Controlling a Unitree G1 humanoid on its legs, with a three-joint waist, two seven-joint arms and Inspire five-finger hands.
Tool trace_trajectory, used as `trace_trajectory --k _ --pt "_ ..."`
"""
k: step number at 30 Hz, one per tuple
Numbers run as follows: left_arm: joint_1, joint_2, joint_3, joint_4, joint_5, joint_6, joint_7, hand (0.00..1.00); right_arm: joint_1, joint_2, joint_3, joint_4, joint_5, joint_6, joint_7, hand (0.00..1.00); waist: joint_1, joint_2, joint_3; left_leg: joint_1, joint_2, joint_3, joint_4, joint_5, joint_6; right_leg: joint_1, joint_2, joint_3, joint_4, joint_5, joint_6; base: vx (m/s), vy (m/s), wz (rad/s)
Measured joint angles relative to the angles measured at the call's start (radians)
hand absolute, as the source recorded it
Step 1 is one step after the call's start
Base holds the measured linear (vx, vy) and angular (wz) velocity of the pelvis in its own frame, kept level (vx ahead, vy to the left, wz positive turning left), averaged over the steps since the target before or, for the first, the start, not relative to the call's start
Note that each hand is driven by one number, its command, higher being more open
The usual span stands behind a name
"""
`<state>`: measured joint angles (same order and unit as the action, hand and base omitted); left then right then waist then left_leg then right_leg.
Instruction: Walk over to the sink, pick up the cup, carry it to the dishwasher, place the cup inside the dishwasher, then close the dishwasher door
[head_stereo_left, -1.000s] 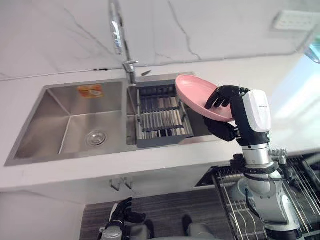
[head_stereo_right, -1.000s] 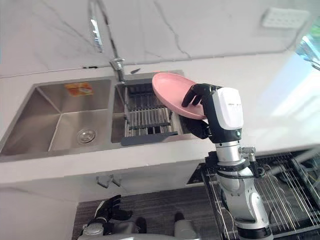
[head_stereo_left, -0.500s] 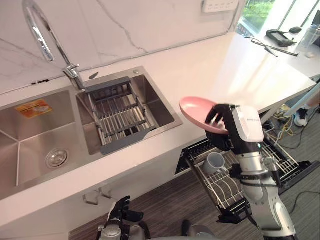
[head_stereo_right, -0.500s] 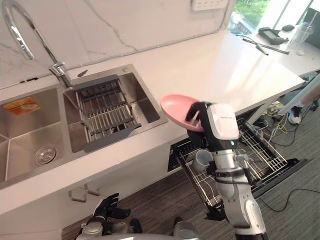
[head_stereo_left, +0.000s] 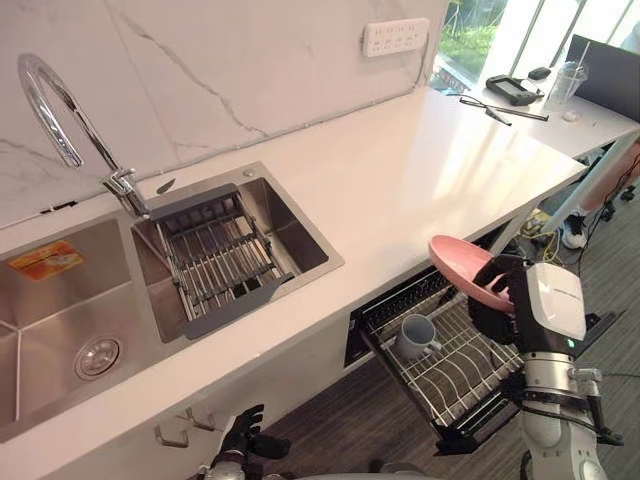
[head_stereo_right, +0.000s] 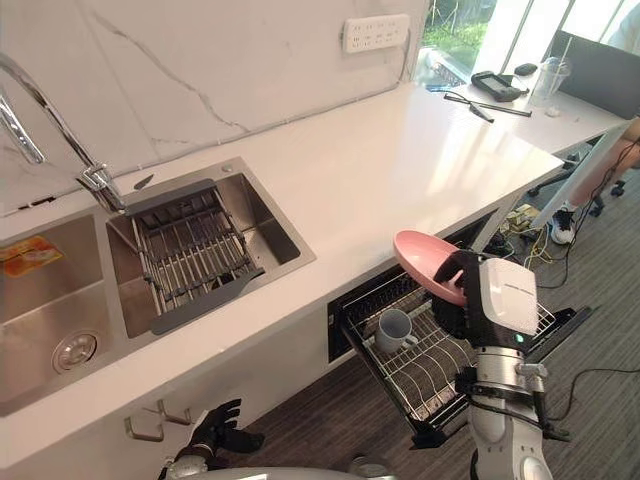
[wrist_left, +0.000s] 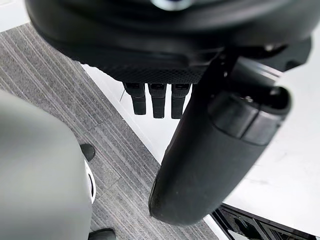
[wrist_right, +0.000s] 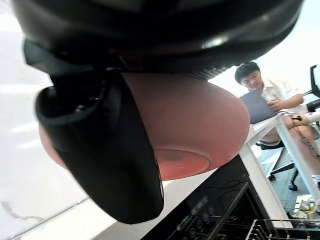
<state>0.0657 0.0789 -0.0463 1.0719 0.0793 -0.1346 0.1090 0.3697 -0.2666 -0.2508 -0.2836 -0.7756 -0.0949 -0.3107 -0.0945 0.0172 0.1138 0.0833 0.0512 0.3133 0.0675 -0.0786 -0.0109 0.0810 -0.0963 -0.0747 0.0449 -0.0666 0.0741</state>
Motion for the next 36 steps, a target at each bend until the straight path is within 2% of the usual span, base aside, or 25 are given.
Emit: trace_trajectory --k 7,13,19,25,36 --pt "0.006 -0.008 0.000 0.000 0.000 0.000 -0.001 0.90 -0.011 0.000 -0.118 0.135 0.068 0.049 -0.012 0.30 -0.002 0.019 -0.009 -0.005 -0.014 -0.006 -0.040 0.018 0.005 -0.017 -0.006 -0.005 -0.009 0.002 0.003 0.01 0.010 0.01" --pt "0.011 -0.021 -0.002 -0.009 0.000 0.000 -0.003 0.90 -0.110 -0.014 -0.208 0.275 0.159 0.068 -0.040 0.30 -0.008 0.058 0.001 -0.038 -0.017 -0.005 -0.030 0.018 0.005 -0.052 -0.008 0.007 -0.006 0.002 0.004 0.03 0.015 -0.06" --pt "-0.002 -0.031 -0.023 -0.057 -0.003 -0.003 -0.004 0.90 -0.278 -0.092 -0.220 0.358 0.205 0.078 -0.046 0.30 -0.016 0.108 0.106 -0.150 -0.010 -0.003 0.035 0.014 0.010 -0.178 -0.012 0.030 0.070 0.002 0.004 -0.06 0.007 -0.08" --pt "-0.047 -0.033 -0.023 -0.085 -0.037 -0.016 -0.001 0.90 -0.412 -0.142 -0.180 0.432 0.240 0.080 -0.047 0.30 -0.011 0.115 0.211 -0.234 0.000 -0.004 0.102 -0.001 0.024 -0.278 -0.010 0.052 0.148 -0.002 0.001 -0.11 -0.010 -0.07" --pt "-0.088 -0.032 -0.021 -0.095 -0.081 -0.037 0.008 0.90 -0.600 -0.177 -0.071 0.632 0.364 0.079 -0.047 0.30 -0.002 0.114 0.289 -0.299 -0.010 -0.017 0.128 0.006 0.038 -0.347 -0.023 0.049 0.193 -0.002 0.001 -0.03 0.003 0.03"
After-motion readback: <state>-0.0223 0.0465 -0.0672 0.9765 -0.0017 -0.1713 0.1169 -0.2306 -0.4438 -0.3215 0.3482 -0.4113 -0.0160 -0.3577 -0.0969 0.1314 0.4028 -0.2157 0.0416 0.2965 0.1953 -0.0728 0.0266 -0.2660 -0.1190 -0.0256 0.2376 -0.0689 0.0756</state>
